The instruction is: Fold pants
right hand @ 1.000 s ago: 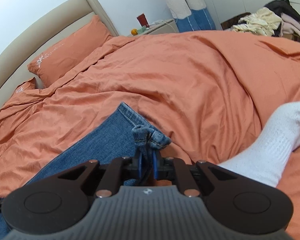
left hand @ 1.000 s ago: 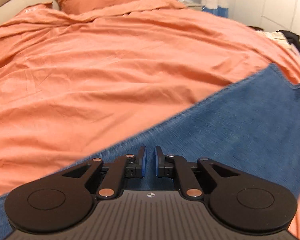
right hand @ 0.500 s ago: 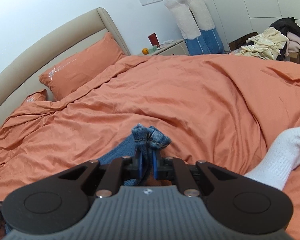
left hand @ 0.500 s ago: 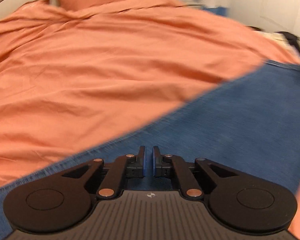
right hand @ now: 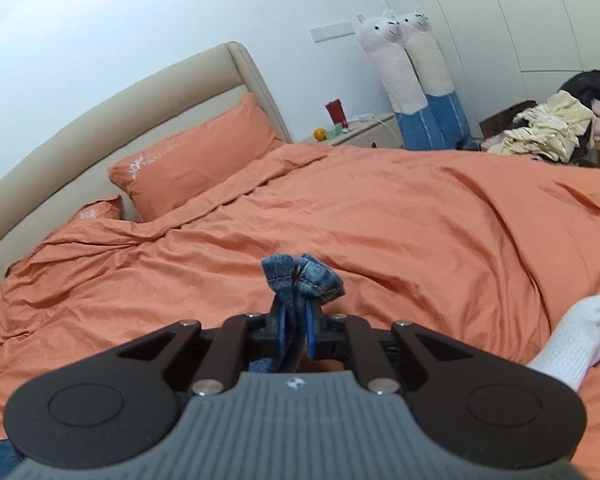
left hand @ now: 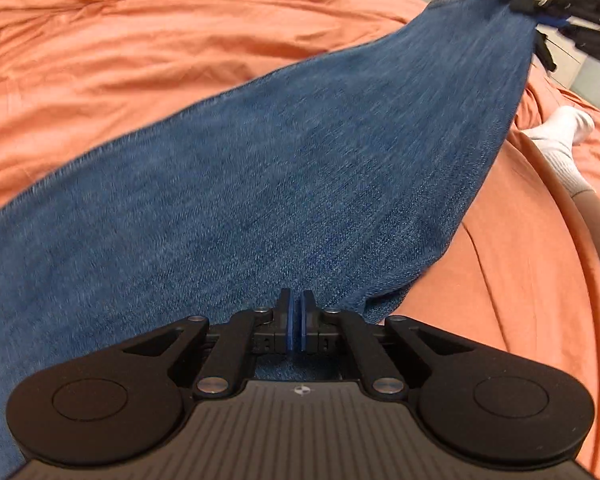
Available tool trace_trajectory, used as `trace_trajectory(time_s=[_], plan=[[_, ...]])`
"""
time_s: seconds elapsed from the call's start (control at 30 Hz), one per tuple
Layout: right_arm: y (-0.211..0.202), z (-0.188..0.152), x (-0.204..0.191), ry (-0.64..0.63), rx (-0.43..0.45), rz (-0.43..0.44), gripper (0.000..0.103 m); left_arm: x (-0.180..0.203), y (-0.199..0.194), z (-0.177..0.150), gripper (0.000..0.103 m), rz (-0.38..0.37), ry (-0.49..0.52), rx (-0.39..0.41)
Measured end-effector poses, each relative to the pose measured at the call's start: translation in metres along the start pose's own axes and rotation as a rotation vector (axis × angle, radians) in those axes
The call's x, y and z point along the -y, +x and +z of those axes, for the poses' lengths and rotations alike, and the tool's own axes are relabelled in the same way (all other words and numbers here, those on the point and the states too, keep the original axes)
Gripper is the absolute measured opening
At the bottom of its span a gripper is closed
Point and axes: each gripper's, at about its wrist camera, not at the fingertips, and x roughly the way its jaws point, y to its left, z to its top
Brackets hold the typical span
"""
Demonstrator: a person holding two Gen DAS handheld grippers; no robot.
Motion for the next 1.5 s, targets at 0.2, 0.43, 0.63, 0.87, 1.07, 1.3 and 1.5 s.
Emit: trace_trajectory(time_s=[0.2,0.43,0.63,0.87,1.07,1.3,1.5], plan=[[-0.025,0.021,-0.051,-0.072,0.039,0.047,0.005,0.022,-0.04,-0.016,0.007,-0.105,0.104,-0.015],[-0.061,0.055,-0.135,-0.134,0.051,0.16,0.005,-0.009,-0.132,-0.036,0.008,-0.046,0.06,0.108],[-0.081,0.052,-0.225,-0.196,0.026,0.271,0.005,-0.081,-0.207,-0.05,0.008,0.028,-0.111,0.171],[-0.072,-0.009,-0.309,-0.19,-0.08,0.401,0.005,-0.155,-0.285,-0.073,0.013,0.116,-0.271,0.228],[-0.043,-0.099,-0.349,-0.211,-0.243,0.454,0.005,-0.211,-0.329,-0.087,0.022,0.183,-0.388,0.215],[-0.028,-0.217,-0.354,-0.365,-0.461,0.441,0.005,-0.252,-0.307,-0.138,0.047,0.076,-0.478,0.194],[-0.024,-0.245,-0.338,-0.47,-0.565,0.427,0.012,-0.246,-0.241,-0.16,0.056,-0.128,-0.551,0.188]])
